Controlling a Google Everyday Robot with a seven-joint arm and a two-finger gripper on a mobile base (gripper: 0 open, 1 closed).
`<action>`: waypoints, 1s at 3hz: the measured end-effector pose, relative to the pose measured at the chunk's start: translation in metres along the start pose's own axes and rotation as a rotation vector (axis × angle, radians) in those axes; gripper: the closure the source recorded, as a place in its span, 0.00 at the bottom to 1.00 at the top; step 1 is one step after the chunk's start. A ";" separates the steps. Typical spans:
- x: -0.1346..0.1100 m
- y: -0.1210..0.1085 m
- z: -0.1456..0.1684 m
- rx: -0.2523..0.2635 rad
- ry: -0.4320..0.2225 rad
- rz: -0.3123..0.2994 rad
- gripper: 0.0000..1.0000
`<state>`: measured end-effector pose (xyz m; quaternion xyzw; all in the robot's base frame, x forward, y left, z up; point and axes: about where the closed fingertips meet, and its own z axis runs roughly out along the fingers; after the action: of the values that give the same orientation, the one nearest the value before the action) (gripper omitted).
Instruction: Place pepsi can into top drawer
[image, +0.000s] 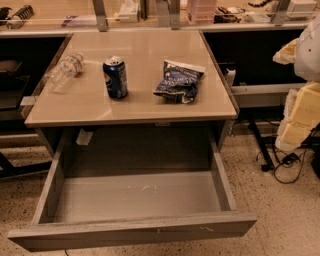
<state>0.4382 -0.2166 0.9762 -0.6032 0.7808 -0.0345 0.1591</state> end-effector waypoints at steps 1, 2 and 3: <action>0.000 0.000 0.000 0.002 -0.002 0.001 0.00; -0.008 -0.018 0.001 0.020 -0.071 0.048 0.00; -0.028 -0.036 0.006 0.003 -0.147 0.054 0.00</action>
Offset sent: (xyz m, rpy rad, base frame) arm 0.0431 0.0039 0.0078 0.1782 -0.0545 -0.0775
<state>0.4795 -0.1988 0.9853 -0.5826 0.7830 0.0131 0.2177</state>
